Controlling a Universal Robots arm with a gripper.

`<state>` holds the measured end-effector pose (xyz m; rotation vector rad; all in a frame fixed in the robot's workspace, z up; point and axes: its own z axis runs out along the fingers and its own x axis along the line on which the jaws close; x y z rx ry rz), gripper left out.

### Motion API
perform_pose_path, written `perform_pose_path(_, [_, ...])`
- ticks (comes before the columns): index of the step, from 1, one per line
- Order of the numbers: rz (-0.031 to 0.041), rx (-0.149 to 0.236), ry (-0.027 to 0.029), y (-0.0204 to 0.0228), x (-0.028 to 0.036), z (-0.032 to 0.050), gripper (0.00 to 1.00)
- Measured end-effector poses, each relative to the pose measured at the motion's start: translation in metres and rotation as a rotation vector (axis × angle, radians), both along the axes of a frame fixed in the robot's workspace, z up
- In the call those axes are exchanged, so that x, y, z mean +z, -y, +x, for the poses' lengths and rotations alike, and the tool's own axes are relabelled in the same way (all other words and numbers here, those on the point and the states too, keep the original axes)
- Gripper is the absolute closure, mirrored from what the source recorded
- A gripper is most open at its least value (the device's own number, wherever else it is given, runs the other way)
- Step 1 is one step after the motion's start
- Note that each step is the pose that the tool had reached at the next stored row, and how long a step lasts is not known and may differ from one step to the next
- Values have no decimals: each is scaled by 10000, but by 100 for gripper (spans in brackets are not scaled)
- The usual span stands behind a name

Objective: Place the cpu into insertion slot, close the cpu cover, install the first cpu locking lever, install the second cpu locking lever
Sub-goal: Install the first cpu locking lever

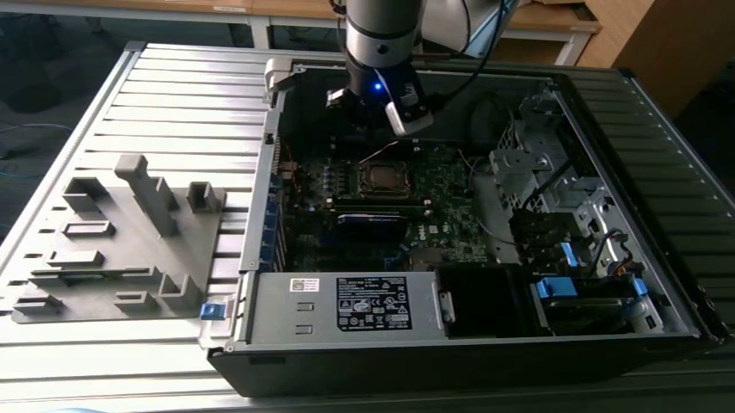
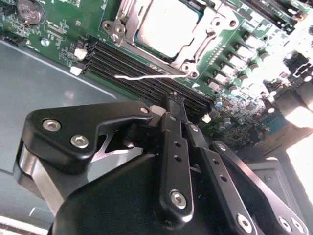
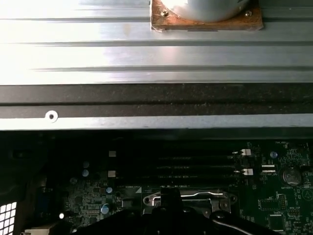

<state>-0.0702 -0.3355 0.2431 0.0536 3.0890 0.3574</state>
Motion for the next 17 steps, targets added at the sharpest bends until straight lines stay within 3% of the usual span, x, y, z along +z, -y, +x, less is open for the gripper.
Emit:
perform_pose_path(8, [0,0,0,-46,-29,39,89])
perform_pose_path(17, [-1,1,-1,-53,-41,44,89])
